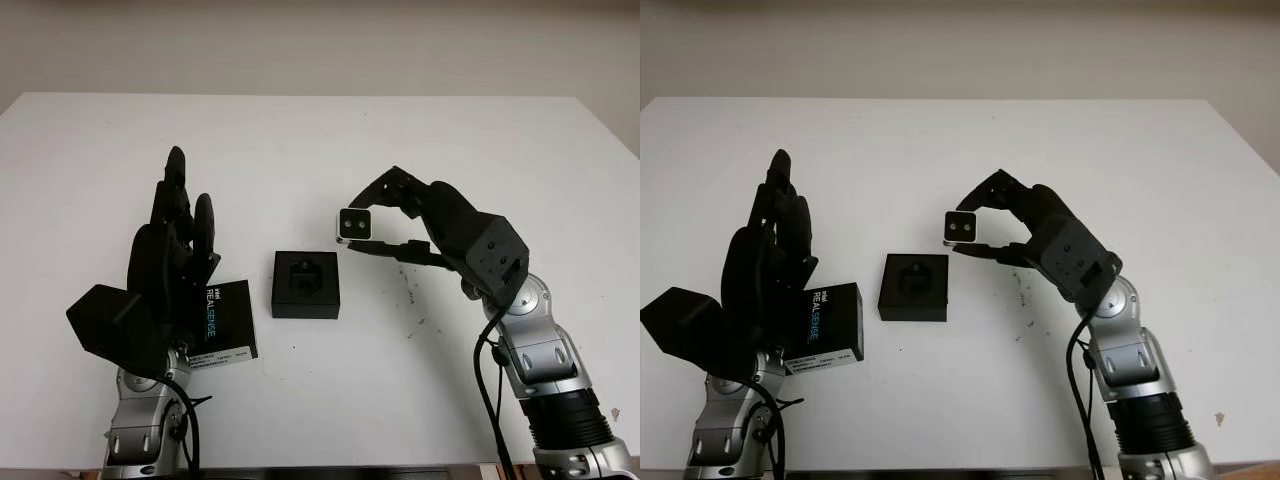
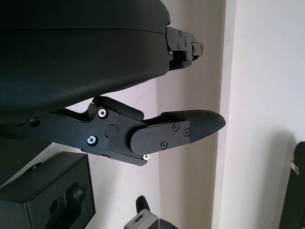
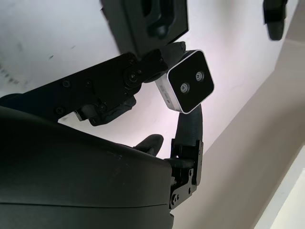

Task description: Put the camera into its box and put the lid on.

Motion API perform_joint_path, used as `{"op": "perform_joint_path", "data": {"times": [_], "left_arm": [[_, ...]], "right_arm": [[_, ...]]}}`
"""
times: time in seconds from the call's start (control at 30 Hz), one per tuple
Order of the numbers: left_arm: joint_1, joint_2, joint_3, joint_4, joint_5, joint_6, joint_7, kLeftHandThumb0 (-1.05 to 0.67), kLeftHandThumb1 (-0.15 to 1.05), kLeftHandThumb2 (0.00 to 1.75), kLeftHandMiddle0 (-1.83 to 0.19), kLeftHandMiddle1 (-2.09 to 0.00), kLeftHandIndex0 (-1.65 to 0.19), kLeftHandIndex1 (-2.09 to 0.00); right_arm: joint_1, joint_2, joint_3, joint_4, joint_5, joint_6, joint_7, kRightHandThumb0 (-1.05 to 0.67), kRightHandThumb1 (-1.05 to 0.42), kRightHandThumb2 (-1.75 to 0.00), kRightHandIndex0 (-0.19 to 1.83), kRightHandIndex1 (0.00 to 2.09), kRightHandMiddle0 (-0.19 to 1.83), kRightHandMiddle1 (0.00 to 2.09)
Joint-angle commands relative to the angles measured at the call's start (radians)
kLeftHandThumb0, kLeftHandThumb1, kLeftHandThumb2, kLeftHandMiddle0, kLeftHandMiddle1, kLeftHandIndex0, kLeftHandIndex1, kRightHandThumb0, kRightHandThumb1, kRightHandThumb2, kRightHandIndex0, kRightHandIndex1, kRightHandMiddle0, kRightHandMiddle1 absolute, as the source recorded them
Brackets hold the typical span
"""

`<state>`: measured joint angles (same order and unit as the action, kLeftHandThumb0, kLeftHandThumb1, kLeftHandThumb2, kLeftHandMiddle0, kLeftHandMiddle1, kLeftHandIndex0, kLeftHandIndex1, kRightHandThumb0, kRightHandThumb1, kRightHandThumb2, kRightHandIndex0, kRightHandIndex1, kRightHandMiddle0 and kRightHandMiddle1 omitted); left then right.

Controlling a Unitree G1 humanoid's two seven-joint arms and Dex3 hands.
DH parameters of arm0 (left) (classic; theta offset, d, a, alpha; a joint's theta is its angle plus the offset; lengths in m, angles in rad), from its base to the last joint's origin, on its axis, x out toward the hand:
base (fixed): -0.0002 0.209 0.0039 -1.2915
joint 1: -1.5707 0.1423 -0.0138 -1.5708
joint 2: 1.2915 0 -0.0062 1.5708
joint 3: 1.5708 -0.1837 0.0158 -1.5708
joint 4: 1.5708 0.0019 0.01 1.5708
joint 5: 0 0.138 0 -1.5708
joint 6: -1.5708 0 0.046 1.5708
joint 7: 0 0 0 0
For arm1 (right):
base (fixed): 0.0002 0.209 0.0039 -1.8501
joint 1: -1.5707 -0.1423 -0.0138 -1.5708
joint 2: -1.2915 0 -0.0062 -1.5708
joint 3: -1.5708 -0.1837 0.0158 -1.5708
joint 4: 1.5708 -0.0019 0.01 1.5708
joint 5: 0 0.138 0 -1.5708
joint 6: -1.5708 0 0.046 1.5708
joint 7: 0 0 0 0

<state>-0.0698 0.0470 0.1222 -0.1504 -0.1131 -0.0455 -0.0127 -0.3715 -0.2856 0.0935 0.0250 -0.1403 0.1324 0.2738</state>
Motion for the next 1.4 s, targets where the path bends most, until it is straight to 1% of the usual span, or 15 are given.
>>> {"op": "perform_joint_path", "data": {"times": [0.0,0.13,0.4,0.7,0.9,1.17,1.37], "left_arm": [[0.009,0.000,-0.001,-0.013,0.001,-0.008,-0.003,-0.59,1.05,0.56,-0.01,-0.06,0.00,-0.05],[0.009,0.002,-0.001,-0.007,0.004,-0.018,-0.007,-0.59,1.05,0.56,-0.01,-0.05,0.00,-0.05],[0.010,-0.003,-0.001,-0.013,0.006,-0.007,0.001,-0.59,1.05,0.56,-0.02,-0.06,0.00,-0.06],[0.009,-0.003,-0.001,-0.011,0.006,-0.014,-0.003,-0.59,1.05,0.56,-0.02,-0.06,0.01,-0.05],[0.009,-0.004,-0.002,-0.012,0.008,-0.011,0.000,-0.60,1.05,0.56,-0.02,-0.06,0.00,-0.05],[0.008,0.000,0.000,-0.004,0.007,-0.019,-0.006,-0.59,1.05,0.56,-0.01,-0.05,0.00,-0.05],[0.009,0.000,0.001,-0.003,0.004,-0.022,-0.009,-0.59,1.05,0.56,-0.01,-0.05,0.00,-0.05]], "right_arm": [[-0.003,0.018,0.007,-0.012,0.012,0.016,0.002,-0.42,-0.99,-0.06,0.13,0.64,0.26,1.74],[0.009,0.047,0.026,-0.012,0.018,0.051,0.006,-0.44,-1.00,-0.06,0.10,0.65,0.25,1.78],[0.039,0.085,0.045,0.008,0.024,0.040,0.000,-0.41,-0.98,-0.05,0.09,0.69,0.25,1.78],[0.063,0.101,0.067,0.001,0.020,0.053,-0.004,-0.38,-0.97,-0.05,0.07,0.70,0.25,1.75],[0.073,0.105,0.078,0.012,0.015,0.031,-0.007,-0.36,-0.98,-0.05,0.06,0.71,0.26,1.73],[0.072,0.104,0.090,0.030,-0.004,0.045,-0.019,-0.37,-0.98,-0.05,0.06,0.72,0.26,1.71],[0.067,0.109,0.096,0.059,-0.008,0.039,-0.021,-0.38,-0.98,-0.06,0.06,0.68,0.26,1.69]]}}
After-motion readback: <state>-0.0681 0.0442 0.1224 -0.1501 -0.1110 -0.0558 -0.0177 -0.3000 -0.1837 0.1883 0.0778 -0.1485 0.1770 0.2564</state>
